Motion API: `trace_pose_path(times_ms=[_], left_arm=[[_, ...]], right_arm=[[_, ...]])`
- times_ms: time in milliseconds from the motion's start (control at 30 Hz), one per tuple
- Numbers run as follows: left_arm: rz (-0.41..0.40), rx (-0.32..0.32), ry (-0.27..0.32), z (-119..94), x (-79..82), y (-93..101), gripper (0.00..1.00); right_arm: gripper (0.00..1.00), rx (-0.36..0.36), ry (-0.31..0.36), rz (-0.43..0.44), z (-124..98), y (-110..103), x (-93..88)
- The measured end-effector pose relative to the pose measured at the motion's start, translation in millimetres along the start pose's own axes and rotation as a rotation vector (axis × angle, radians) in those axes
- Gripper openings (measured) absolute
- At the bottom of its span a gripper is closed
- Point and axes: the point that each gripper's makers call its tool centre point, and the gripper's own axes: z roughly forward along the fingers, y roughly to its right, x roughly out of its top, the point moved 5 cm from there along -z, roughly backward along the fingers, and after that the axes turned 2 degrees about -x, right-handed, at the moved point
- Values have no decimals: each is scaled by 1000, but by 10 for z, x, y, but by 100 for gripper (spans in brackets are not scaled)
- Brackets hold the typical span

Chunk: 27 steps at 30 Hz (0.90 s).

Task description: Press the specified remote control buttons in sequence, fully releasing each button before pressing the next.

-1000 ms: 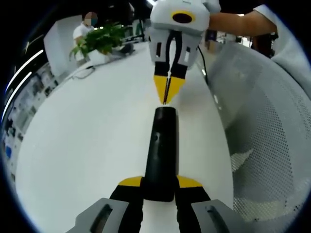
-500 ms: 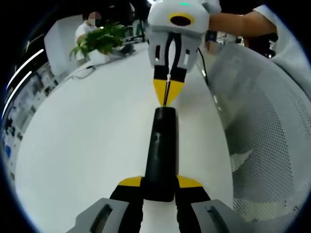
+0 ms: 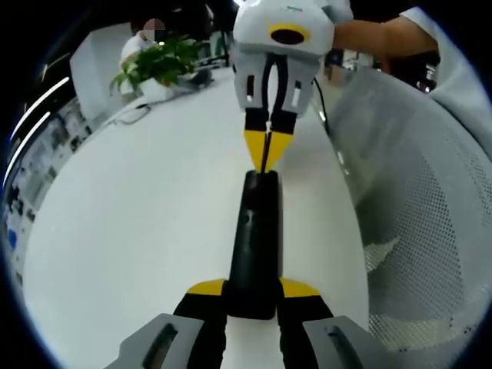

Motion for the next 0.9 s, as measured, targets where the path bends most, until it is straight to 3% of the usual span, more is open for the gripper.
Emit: trace_pose_path(times_ms=[233,900], left_arm=[[-3,-2,6,0,-4,-4,23],[-3,-5,-1,-2,-6,-13,23]], right_arm=[[0,19,-26,43,16,27,11],[0,3,-24,22,18,22,10]])
